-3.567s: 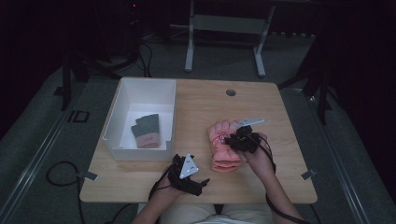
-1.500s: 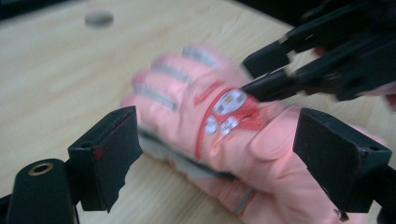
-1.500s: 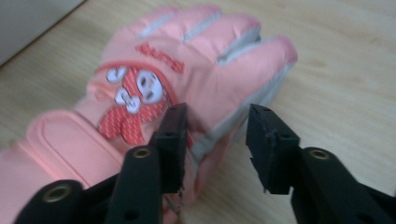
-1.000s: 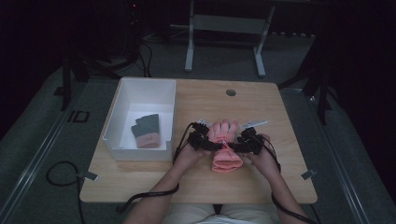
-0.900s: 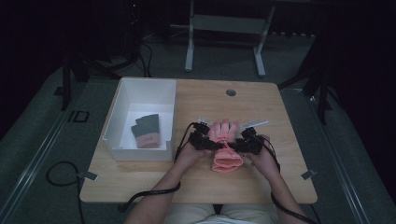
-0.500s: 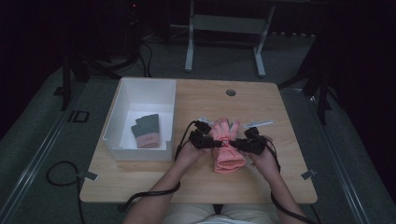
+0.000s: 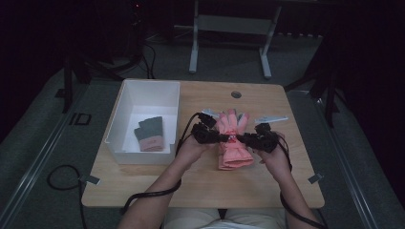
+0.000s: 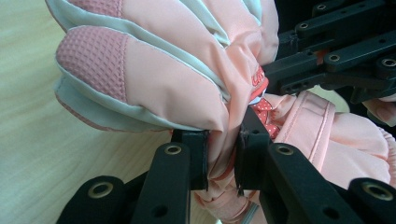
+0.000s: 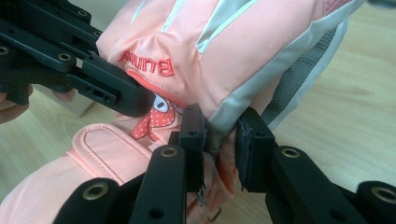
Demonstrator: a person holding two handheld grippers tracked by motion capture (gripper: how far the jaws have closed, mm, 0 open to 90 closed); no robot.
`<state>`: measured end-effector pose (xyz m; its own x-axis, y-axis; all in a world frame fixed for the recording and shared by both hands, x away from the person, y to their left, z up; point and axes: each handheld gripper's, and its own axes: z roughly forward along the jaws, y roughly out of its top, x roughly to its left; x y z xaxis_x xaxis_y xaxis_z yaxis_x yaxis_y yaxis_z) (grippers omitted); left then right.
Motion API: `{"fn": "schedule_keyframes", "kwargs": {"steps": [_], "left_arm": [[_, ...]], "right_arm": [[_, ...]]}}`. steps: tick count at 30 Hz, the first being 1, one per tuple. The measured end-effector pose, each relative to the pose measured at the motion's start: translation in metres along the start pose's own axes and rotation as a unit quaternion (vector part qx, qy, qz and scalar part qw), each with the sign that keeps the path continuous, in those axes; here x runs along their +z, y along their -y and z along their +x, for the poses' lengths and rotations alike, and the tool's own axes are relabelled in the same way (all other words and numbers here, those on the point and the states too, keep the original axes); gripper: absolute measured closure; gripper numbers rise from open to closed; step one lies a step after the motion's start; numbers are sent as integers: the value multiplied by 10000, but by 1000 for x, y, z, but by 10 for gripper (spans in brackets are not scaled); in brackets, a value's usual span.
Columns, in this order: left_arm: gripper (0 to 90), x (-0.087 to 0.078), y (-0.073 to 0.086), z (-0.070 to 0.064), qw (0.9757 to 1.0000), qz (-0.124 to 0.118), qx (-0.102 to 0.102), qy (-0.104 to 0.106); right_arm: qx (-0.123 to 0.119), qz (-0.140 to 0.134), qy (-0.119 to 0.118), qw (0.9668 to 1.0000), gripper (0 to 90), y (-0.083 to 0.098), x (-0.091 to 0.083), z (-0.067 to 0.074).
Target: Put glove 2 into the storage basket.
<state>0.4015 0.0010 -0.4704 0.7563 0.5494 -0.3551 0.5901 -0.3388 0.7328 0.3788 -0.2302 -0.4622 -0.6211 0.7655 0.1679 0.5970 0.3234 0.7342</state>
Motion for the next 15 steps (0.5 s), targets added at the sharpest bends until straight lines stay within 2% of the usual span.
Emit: {"fn": "schedule_keyframes", "kwargs": {"steps": [4, 11, 15], "left_arm": [[773, -9, -8, -3, 10000, -54, 66, -12], [773, -33, -27, -10, 9992, -120, 327, -206], [773, -45, -34, -8, 9990, -127, 357, -243]], "right_arm": [[-19, -110, -11, 9999, 744, -8, -7, 4], [-112, -327, -51, 9994, 744, -29, -19, 11], [-154, -373, -143, 9991, 744, -41, -21, 15]]}}
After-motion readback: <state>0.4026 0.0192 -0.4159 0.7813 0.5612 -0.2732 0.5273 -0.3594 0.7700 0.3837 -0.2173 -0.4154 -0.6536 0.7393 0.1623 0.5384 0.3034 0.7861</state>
